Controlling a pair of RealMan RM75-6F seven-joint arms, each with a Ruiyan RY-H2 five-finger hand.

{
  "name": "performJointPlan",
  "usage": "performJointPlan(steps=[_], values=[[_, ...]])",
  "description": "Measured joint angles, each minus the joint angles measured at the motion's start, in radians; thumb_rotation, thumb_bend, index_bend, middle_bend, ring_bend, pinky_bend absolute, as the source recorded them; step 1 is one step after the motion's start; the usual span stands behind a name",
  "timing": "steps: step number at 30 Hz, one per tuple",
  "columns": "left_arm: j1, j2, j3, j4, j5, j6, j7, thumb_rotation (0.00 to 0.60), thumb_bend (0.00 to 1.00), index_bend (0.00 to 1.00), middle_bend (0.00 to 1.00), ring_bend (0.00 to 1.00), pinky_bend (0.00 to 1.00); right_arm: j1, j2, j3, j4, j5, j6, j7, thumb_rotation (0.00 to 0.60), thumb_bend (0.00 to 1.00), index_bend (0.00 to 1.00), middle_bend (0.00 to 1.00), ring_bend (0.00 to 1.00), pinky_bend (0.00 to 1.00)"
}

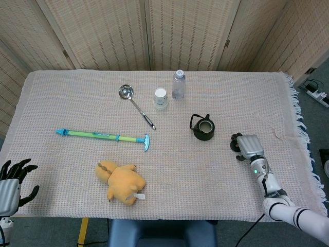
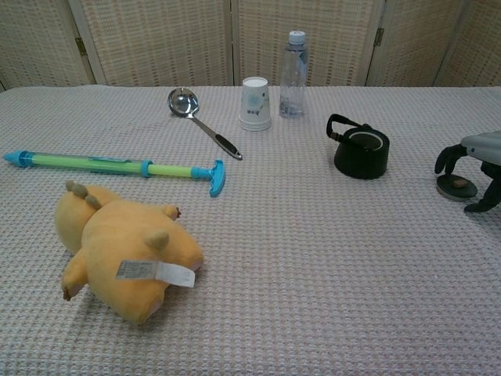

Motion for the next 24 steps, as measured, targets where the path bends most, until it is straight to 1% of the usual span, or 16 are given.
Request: performJointPlan(steps=[13,24], values=[[0.002,-0.004,-0.001,0.015,-0.003,-0.003,-0.013,0.6,0.28,0.27,0.13,0.15,0.02,0.017,-0.013,-0.008,0.018,0.033,-0.004,-0.016,0.6,0.23,0.3,0.34,0.89,0.75],[0.005,-0.006,-0.001,0.026,-0.008,-0.007,-0.02,0.6,0.28,0.27,0.13,0.15,0.02,0.031,-0.014,-0.012,0.013,0.047,0.001,-0.032,0.6,0.24,0.35,0.38,0.9,0.77]])
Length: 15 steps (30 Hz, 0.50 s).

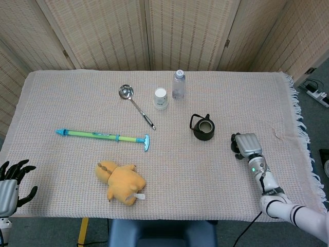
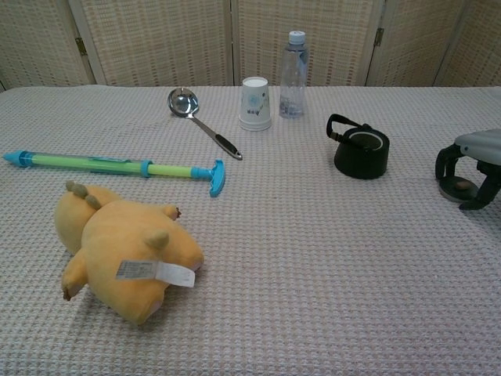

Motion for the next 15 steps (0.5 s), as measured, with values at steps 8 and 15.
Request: performJointPlan(steps=[8,15], values=[[0.0,-0.002,0.0,0.004,0.0,-0.003,-0.003,0.6,0.28,0.27,0.13,0.15,0.02,0.006,-0.002,-0.002,-0.001,0.011,0.003,-0.007,0.6,0.35,0.38,0.4,0.91,0.78],[0.002,-0.001,0.0,0.004,-0.002,-0.002,-0.005,0.6,0.28,0.27,0.13,0.15,0.02,0.007,0.011,0.0,-0.028,0.009,0.017,-0.003,0.6,0.37,0.4,0.41,0.92,0.79]])
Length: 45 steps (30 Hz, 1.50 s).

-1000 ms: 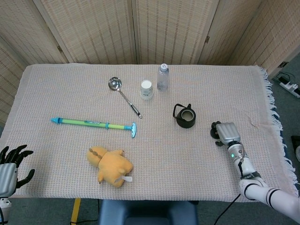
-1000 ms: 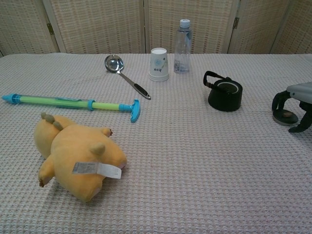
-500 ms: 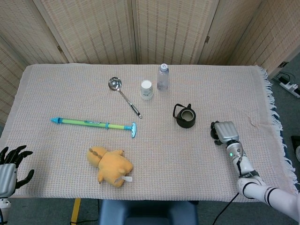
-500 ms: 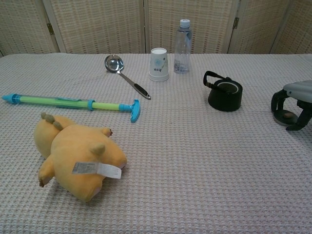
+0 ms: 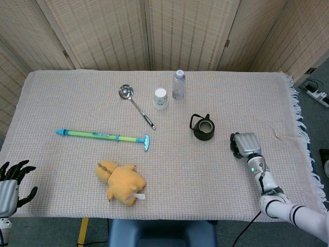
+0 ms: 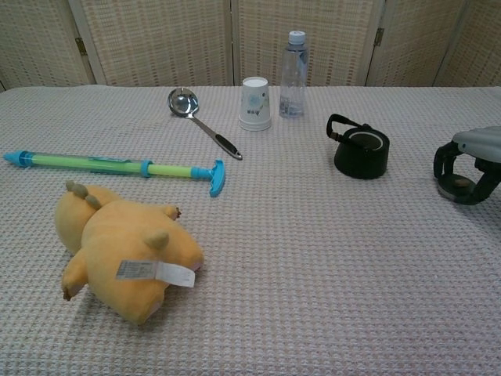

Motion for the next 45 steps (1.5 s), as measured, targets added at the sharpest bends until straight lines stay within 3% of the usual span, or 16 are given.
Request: performJointPlan(steps=[10,16,39,45], values=[[0.001,0.006,0.0,-0.005,0.005,0.004,0.002,0.6,0.28,0.27,0.13,0.15,0.02,0.046,0.106,0.058,-0.173,0.005,0.022,-0.012,0.6,0.37,0.4,0.41,0.92,0.79],[0.002,0.005,0.002,-0.01,0.011,0.008,0.004,0.6,0.28,0.27,0.13,0.15,0.02,0.123,0.134,0.094,-0.213,0.066,0.002,-0.067,0.6,0.37,0.41,0.41,0.92,0.79],[0.018,0.009,0.004,-0.009,0.002,0.017,-0.003,0.6,0.28,0.27,0.13,0.15,0.02,0.298,-0.036,0.082,0.002,0.216,-0.064,-0.138,0.6,0.37,0.4,0.37,0.91,0.79],[0.02,0.011,0.003,-0.007,-0.002,0.016,-0.006,0.6,0.28,0.27,0.13,0.15,0.02,0.314,-0.051,0.072,0.016,0.225,-0.073,-0.136,0.6,0.37,0.26,0.27,0.88,0.79]])
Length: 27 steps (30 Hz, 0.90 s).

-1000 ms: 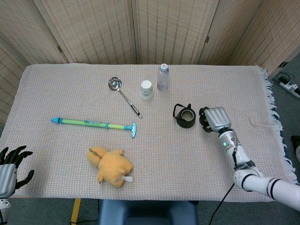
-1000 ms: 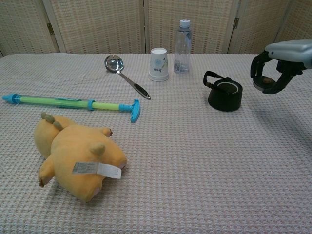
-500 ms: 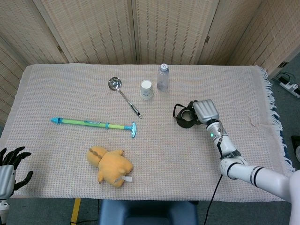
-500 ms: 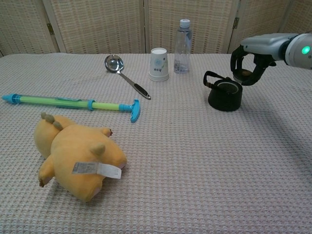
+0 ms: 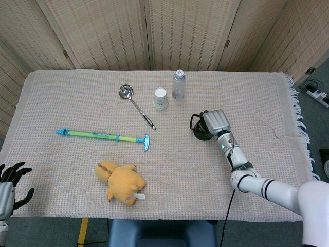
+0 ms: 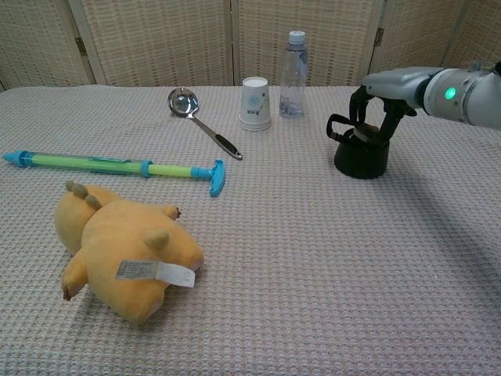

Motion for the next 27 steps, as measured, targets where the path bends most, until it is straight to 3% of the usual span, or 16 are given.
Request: performJointPlan(steps=[5,10,22,27], values=[[0.0,-0.002,0.0,0.005,-0.004,-0.005,-0.003,0.6,0.28,0.27,0.13,0.15,0.02,-0.003,0.012,-0.007,-0.019,-0.01,0.006,0.015,0.6,0.37,0.16,0.2,0.86,0.79],[-0.002,-0.003,-0.002,0.004,0.0,-0.004,-0.004,0.6,0.28,0.27,0.13,0.15,0.02,-0.009,0.03,-0.014,-0.042,-0.026,0.025,0.021,0.6,0.37,0.14,0.17,0.86,0.79],[-0.006,-0.007,-0.002,0.005,0.002,-0.011,0.001,0.6,0.28,0.27,0.13,0.15,0.02,-0.075,0.143,-0.062,-0.228,-0.125,0.07,0.073,0.6,0.37,0.14,0.25,0.86,0.79],[-0.008,-0.007,-0.002,0.001,0.004,-0.012,0.007,0.6,0.28,0.27,0.13,0.15,0.02,-0.096,0.152,-0.078,-0.24,-0.17,0.066,0.124,0.6,0.37,0.14,0.28,0.86,0.79]])
